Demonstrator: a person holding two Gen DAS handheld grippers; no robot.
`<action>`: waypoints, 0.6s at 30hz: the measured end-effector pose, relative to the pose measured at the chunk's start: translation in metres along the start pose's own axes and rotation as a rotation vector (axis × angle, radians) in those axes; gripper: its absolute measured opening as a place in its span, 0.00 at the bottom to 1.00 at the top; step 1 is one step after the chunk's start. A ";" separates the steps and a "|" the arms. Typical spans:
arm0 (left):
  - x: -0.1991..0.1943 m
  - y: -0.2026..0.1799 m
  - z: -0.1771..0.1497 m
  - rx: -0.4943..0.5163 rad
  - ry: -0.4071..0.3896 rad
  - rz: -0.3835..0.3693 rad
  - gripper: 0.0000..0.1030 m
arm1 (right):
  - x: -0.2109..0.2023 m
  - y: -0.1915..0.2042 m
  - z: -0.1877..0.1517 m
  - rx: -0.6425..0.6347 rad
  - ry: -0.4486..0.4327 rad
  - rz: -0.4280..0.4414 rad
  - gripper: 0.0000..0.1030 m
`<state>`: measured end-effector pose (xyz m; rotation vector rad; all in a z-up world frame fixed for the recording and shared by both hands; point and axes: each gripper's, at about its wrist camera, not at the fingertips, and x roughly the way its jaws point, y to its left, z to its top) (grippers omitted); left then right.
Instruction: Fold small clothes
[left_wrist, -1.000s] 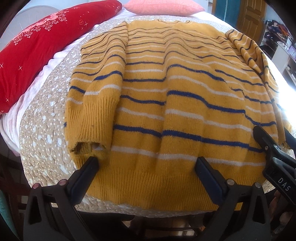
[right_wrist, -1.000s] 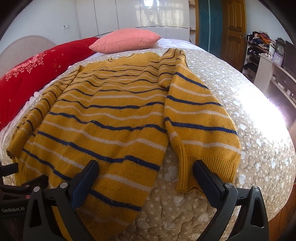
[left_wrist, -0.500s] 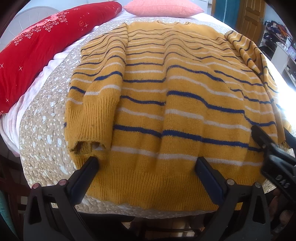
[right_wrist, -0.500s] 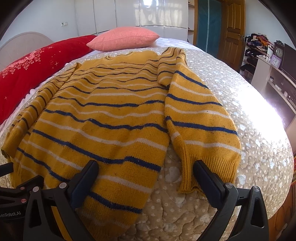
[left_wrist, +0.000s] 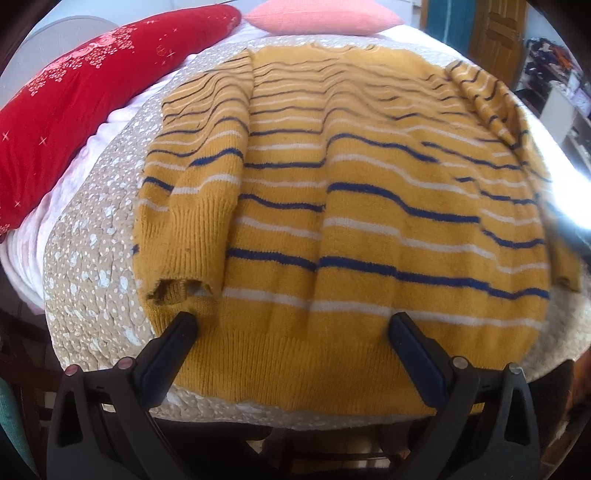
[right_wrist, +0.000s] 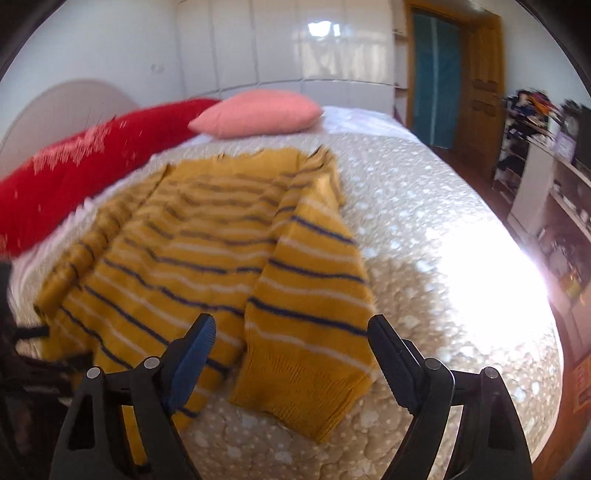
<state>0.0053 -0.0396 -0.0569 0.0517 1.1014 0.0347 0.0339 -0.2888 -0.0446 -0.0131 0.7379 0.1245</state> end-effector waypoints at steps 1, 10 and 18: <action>-0.005 0.002 0.000 -0.005 -0.015 -0.023 1.00 | 0.009 0.002 -0.003 -0.029 0.014 -0.007 0.75; -0.057 0.056 0.024 -0.113 -0.207 -0.061 1.00 | 0.003 -0.099 0.032 0.229 -0.055 -0.170 0.10; 0.000 0.127 0.039 -0.263 -0.057 -0.062 1.00 | -0.030 -0.156 0.006 0.477 -0.091 -0.346 0.69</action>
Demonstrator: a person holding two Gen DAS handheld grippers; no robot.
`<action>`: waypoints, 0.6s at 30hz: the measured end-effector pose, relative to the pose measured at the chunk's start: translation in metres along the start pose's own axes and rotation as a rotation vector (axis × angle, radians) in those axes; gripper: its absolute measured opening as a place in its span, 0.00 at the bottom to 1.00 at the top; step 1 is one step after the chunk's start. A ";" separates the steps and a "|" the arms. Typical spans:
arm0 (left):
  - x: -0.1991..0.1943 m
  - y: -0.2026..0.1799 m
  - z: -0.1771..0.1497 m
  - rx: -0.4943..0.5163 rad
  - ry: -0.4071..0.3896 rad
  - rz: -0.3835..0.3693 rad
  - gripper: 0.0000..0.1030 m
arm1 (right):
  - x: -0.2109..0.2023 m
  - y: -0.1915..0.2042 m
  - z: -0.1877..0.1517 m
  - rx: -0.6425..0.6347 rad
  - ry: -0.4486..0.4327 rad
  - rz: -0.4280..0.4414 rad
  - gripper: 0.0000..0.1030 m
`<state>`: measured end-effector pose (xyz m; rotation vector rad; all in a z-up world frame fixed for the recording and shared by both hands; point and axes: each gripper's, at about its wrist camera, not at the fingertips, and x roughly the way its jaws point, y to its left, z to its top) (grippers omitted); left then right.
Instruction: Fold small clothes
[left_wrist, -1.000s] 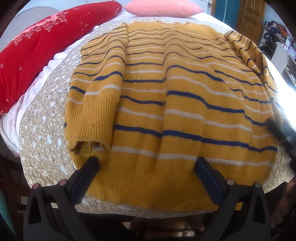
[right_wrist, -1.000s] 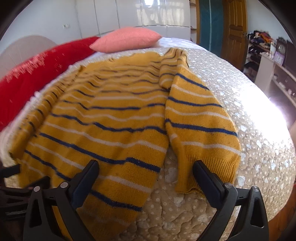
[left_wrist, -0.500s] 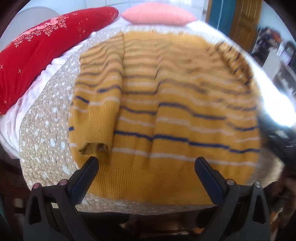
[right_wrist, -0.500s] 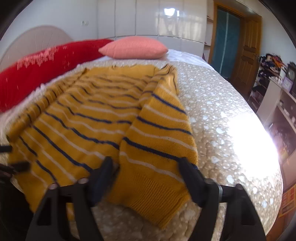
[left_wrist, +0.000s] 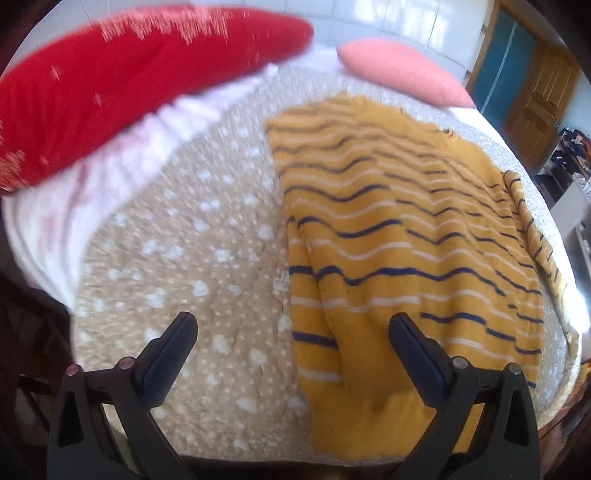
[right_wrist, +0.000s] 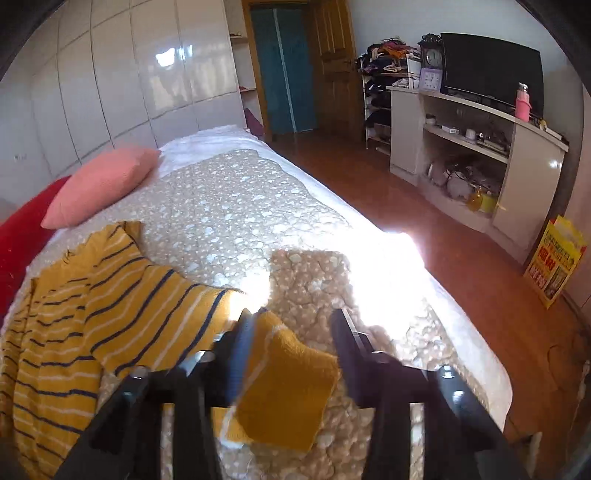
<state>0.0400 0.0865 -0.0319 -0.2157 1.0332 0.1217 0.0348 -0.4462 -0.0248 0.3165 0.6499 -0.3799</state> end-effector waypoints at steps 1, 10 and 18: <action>0.007 -0.002 -0.001 0.004 0.025 -0.020 0.99 | -0.007 0.006 -0.009 -0.033 -0.008 0.009 0.72; 0.012 -0.002 0.018 -0.084 0.014 -0.162 0.14 | -0.009 0.075 -0.058 -0.177 0.069 0.121 0.69; -0.024 0.115 0.031 -0.348 -0.138 0.114 0.08 | -0.009 0.110 -0.065 -0.244 0.087 0.177 0.69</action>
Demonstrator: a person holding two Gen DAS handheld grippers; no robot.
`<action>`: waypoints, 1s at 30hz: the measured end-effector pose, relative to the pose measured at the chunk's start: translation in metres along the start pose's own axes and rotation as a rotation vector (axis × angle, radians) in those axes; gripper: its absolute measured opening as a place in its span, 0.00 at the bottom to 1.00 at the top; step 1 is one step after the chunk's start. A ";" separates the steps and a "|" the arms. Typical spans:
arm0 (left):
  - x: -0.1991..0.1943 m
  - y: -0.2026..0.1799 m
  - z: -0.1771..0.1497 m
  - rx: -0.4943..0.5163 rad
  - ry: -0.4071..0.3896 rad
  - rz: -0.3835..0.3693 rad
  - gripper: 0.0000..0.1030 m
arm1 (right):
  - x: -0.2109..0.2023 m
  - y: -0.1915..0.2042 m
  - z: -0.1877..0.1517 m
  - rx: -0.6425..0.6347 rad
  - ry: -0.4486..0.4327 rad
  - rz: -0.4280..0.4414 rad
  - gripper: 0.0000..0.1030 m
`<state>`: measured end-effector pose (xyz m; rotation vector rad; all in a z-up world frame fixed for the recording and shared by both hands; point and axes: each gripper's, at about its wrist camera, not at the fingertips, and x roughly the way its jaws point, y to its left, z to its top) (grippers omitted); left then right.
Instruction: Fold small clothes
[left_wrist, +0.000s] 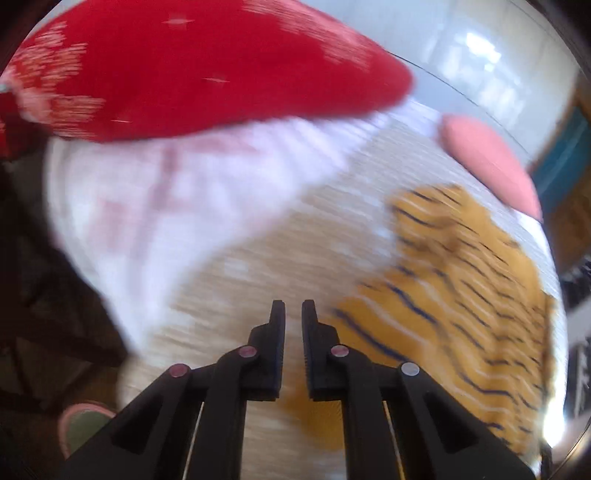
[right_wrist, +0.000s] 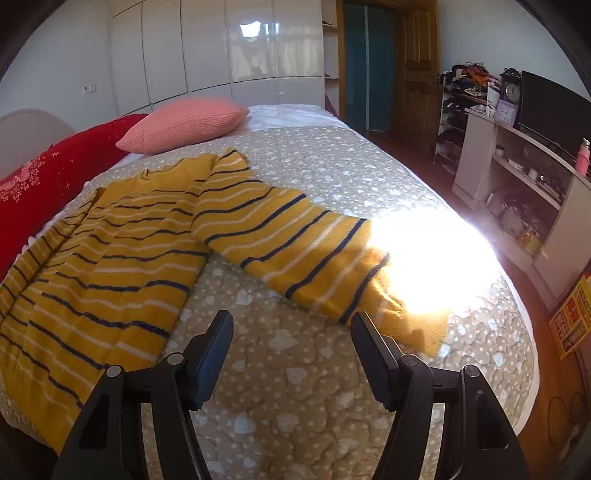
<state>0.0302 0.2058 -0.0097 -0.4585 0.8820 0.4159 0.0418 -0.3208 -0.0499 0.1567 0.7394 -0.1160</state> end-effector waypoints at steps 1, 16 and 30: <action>-0.004 0.007 0.001 0.003 -0.013 0.008 0.08 | 0.002 0.003 -0.001 0.003 0.005 0.014 0.69; 0.040 -0.089 -0.029 0.440 0.059 -0.097 0.10 | 0.016 0.038 -0.008 0.014 0.089 0.098 0.69; 0.005 -0.001 0.027 0.110 -0.047 0.033 0.20 | 0.010 0.032 -0.013 0.034 0.111 0.179 0.70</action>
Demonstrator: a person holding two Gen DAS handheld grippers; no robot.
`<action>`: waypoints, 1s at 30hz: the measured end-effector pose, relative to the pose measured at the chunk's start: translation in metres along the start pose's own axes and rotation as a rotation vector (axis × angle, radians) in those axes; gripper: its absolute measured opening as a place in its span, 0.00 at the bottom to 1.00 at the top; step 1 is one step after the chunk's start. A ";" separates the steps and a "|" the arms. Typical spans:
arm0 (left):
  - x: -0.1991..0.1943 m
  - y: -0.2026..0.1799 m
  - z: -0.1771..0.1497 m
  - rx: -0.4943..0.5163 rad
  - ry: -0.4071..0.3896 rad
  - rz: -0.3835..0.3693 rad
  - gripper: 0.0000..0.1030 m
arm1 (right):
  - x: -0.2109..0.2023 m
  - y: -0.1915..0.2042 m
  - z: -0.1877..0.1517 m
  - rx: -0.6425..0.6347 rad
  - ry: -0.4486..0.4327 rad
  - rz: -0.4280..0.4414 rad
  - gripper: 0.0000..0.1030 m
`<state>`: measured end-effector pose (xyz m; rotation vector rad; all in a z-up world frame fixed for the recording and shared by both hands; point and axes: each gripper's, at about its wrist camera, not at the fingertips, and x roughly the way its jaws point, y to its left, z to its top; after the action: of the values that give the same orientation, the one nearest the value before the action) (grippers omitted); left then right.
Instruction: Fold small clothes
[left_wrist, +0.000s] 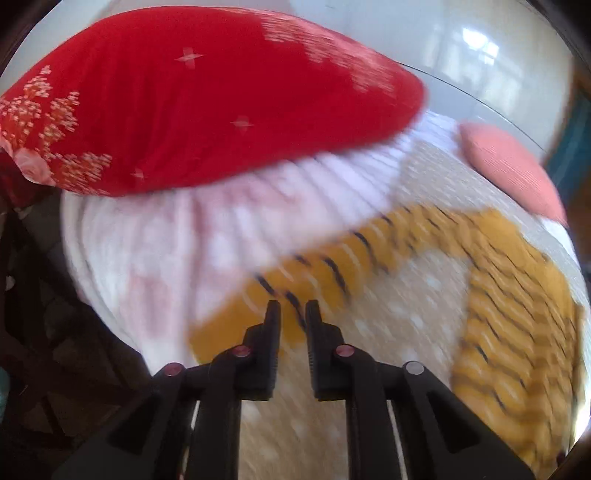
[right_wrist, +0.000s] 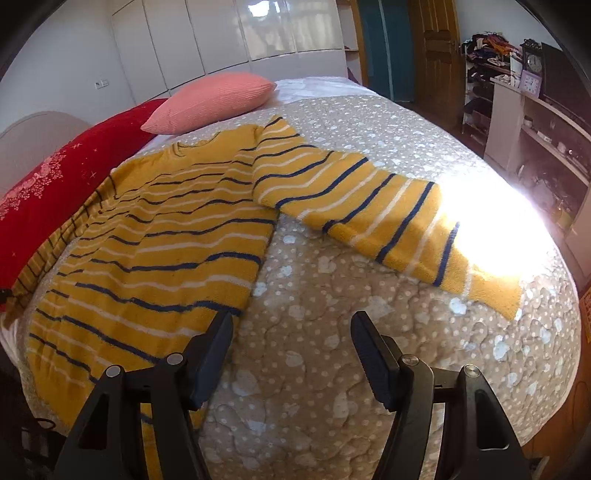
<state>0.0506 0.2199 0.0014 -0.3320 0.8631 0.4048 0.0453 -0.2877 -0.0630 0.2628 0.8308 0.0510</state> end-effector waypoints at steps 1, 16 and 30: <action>-0.006 -0.009 -0.014 0.029 0.019 -0.054 0.32 | 0.001 0.002 -0.003 -0.002 0.010 0.033 0.71; -0.047 -0.129 -0.109 0.304 0.172 -0.301 0.11 | -0.002 0.038 -0.022 -0.039 0.059 0.283 0.08; -0.073 -0.079 -0.108 0.181 0.134 -0.272 0.34 | -0.027 -0.103 -0.030 0.518 -0.108 0.220 0.53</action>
<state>-0.0268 0.0883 0.0022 -0.3057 0.9631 0.0519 -0.0005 -0.3845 -0.0883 0.8378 0.6945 0.0258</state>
